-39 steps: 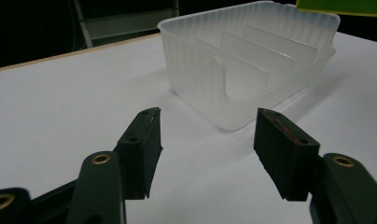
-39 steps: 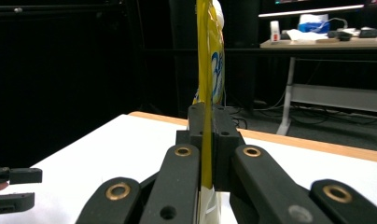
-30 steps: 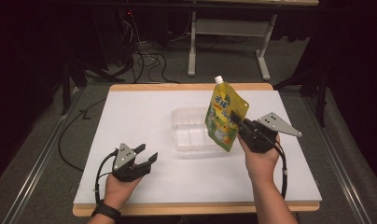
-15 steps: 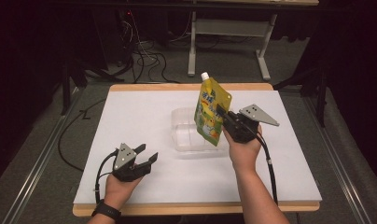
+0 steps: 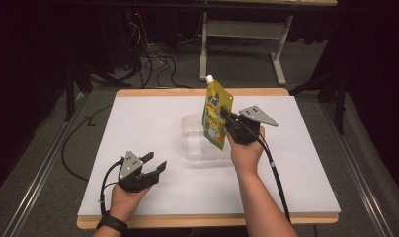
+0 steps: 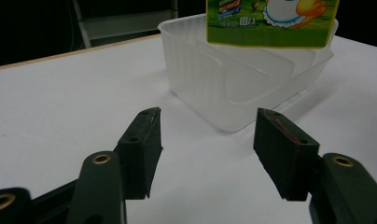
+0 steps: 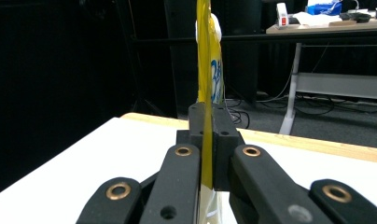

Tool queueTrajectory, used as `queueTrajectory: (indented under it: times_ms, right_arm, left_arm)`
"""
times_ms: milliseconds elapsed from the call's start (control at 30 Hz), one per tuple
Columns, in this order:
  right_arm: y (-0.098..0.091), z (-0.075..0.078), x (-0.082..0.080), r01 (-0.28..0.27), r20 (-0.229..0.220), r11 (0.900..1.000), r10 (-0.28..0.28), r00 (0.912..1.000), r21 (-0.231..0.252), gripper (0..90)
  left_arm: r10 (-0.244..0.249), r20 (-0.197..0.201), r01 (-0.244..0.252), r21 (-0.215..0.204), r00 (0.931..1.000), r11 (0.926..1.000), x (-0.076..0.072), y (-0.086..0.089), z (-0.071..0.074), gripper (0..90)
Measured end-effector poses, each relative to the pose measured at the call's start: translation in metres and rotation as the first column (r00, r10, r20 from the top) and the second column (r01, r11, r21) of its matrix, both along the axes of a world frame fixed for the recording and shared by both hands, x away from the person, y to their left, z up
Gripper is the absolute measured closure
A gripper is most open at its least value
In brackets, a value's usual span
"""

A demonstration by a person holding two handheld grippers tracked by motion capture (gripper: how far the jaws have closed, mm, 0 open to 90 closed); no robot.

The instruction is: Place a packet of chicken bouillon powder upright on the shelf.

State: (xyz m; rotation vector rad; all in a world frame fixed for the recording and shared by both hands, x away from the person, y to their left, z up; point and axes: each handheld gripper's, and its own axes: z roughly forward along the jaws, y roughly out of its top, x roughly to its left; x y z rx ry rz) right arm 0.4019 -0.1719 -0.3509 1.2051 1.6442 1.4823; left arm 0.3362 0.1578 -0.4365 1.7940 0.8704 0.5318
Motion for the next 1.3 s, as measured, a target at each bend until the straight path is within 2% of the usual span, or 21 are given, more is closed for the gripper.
queueTrajectory:
  times_ms: [167, 400, 633, 933, 1167, 1300]
  right_arm:
    - [0.005, -0.002, 0.006, 0.006, -0.003, 1.0, -0.006, 1.0, -0.001, 90.0]
    - [0.015, -0.006, 0.012, 0.029, -0.013, 0.9992, -0.03, 0.9995, -0.026, 90.0]
    - [0.019, -0.011, 0.015, 0.036, -0.003, 0.9987, -0.036, 0.9994, -0.036, 90.0]
    - [0.024, -0.019, 0.013, 0.035, 0.016, 0.9989, -0.035, 0.9993, -0.031, 90.0]
    - [0.023, -0.033, 0.01, 0.031, 0.02, 0.9989, -0.03, 0.9993, -0.034, 90.0]
    - [0.023, -0.034, 0.008, 0.026, 0.028, 0.9992, -0.025, 0.9993, -0.032, 90.0]
  left_arm:
    - [0.001, 0.0, -0.001, -0.003, 1.0, 1.0, 0.001, 0.0, 0.0, 42.2]
    - [0.001, 0.0, -0.001, -0.008, 1.0, 1.0, 0.001, 0.0, 0.0, 42.2]
    - [-0.002, 0.0, 0.002, -0.004, 1.0, 1.0, 0.0, 0.0, 0.0, 42.5]
    - [-0.006, 0.0, 0.006, -0.002, 1.0, 1.0, 0.0, -0.002, 0.0, 42.8]
    - [-0.01, -0.001, 0.01, 0.002, 0.9999, 0.9999, 0.0, -0.003, -0.001, 42.9]
    - [-0.013, -0.005, 0.013, 0.009, 0.9999, 0.9999, 0.001, -0.006, -0.001, 42.8]
